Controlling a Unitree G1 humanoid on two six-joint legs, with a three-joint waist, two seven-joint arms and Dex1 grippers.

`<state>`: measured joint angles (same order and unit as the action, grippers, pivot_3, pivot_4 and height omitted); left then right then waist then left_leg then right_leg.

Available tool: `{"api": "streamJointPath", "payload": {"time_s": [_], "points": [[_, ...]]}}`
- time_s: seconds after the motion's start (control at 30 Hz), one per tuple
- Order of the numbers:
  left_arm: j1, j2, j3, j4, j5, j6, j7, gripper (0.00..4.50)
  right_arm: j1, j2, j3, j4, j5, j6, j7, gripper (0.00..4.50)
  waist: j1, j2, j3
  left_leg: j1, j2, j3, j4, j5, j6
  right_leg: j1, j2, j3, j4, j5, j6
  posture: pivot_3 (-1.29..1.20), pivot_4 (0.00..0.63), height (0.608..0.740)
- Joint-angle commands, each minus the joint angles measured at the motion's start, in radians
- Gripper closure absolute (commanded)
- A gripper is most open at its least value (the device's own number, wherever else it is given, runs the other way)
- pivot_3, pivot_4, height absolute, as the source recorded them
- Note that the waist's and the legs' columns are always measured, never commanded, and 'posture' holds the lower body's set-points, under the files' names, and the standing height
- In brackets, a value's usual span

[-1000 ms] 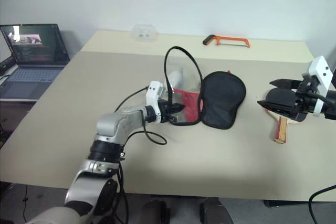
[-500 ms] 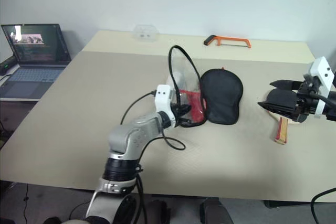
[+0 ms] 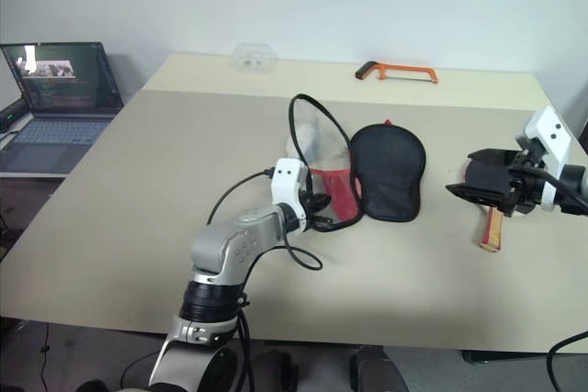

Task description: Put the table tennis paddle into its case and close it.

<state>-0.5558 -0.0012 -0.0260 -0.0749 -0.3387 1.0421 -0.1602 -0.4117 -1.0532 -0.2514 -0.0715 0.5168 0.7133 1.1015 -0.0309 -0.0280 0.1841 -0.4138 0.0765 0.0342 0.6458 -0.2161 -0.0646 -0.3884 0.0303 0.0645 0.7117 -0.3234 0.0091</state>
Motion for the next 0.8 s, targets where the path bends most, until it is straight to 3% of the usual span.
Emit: {"api": "streamJointPath", "payload": {"time_s": [0.03,0.27,0.33,0.53,0.63,0.7,0.8], "points": [[-0.026,0.003,0.017,-0.052,-0.025,0.005,-0.015,3.18,-0.043,0.006,-0.012,0.003,0.011,0.076,-0.074,0.00,-0.001,0.000,0.000,0.000,0.000,0.000,0.000,0.000,0.000,0.000,0.000,0.000,0.000,0.000,0.000,0.00,0.150,0.740],[-0.034,0.118,-0.029,-0.147,-0.042,0.063,-0.098,0.63,-0.120,0.111,0.018,0.064,-0.099,0.282,-0.411,0.00,-0.002,0.000,0.000,0.000,0.000,0.000,-0.001,0.000,0.000,0.000,0.000,0.001,0.000,0.000,0.000,0.00,0.150,0.740],[-0.038,0.234,-0.072,-0.208,-0.043,0.080,-0.174,0.04,-0.137,0.178,-0.022,0.074,-0.137,0.365,-0.562,0.00,-0.003,0.000,0.000,0.000,0.000,0.000,-0.001,0.002,-0.003,-0.001,0.000,0.001,0.000,0.000,0.000,0.00,0.150,0.740],[-0.040,0.541,-0.038,-0.326,-0.147,0.095,-0.414,0.04,-0.122,0.331,-0.130,-0.045,-0.252,0.549,-0.882,0.00,-0.002,0.001,0.000,-0.001,0.002,0.000,-0.003,0.004,-0.007,-0.003,0.000,0.000,0.000,0.000,0.000,0.00,0.150,0.740],[-0.014,0.727,0.026,-0.295,-0.154,-0.074,-0.605,0.04,-0.131,0.439,-0.197,-0.174,-0.323,0.695,-1.025,0.00,-0.004,0.001,0.000,-0.001,0.002,0.000,-0.002,0.003,-0.006,-0.003,0.000,0.000,0.000,0.000,0.001,0.00,0.150,0.740],[-0.005,0.790,0.060,-0.260,-0.164,-0.187,-0.711,0.04,-0.138,0.525,-0.228,-0.219,-0.366,0.760,-1.095,0.00,-0.007,0.001,0.000,-0.001,0.002,0.000,-0.003,0.003,-0.006,-0.004,0.000,0.001,0.001,-0.001,0.001,0.00,0.150,0.740],[-0.017,0.802,0.082,-0.245,-0.206,-0.263,-0.800,0.04,-0.134,0.600,-0.256,-0.205,-0.396,0.790,-1.130,0.00,-0.004,0.001,0.000,-0.001,0.002,0.002,-0.004,0.002,-0.005,-0.004,0.000,0.000,0.000,-0.001,0.001,0.00,0.150,0.740]]}}
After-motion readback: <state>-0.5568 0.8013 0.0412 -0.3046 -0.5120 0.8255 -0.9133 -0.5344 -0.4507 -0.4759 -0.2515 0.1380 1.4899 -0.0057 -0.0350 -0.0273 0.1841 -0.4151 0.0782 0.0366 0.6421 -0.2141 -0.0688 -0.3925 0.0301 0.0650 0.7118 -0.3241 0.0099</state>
